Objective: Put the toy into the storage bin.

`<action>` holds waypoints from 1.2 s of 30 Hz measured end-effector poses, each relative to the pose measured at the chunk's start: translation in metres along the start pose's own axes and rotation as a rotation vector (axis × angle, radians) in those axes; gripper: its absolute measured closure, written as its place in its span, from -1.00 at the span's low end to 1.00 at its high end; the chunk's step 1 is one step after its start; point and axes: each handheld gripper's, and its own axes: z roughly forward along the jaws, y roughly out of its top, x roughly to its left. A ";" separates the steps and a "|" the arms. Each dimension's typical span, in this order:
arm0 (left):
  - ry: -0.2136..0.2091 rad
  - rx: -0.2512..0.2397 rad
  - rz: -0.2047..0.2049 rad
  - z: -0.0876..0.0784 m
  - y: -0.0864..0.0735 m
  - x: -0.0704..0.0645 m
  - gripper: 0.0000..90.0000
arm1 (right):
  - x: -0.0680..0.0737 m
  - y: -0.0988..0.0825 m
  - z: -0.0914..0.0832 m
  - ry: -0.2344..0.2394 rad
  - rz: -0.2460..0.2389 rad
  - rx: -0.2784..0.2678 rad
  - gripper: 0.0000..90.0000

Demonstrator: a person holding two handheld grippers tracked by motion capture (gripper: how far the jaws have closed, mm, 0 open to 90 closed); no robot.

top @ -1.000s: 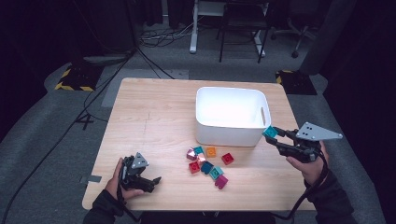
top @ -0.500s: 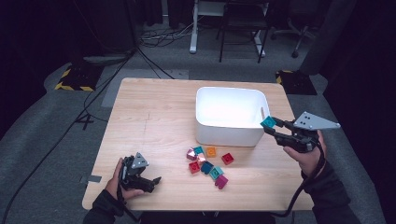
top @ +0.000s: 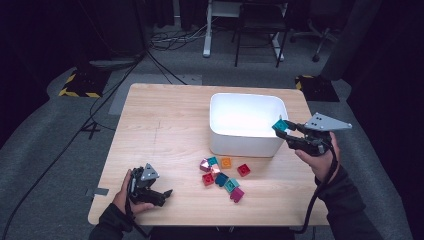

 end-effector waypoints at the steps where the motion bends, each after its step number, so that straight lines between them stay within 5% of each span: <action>1: 0.000 0.000 0.000 0.000 0.000 0.000 -1.00 | 0.000 0.001 0.002 -0.004 0.004 0.004 0.32; 36: 0.001 0.002 0.000 0.000 -0.001 -0.001 -0.99 | -0.011 0.005 0.062 -0.038 0.057 0.095 0.31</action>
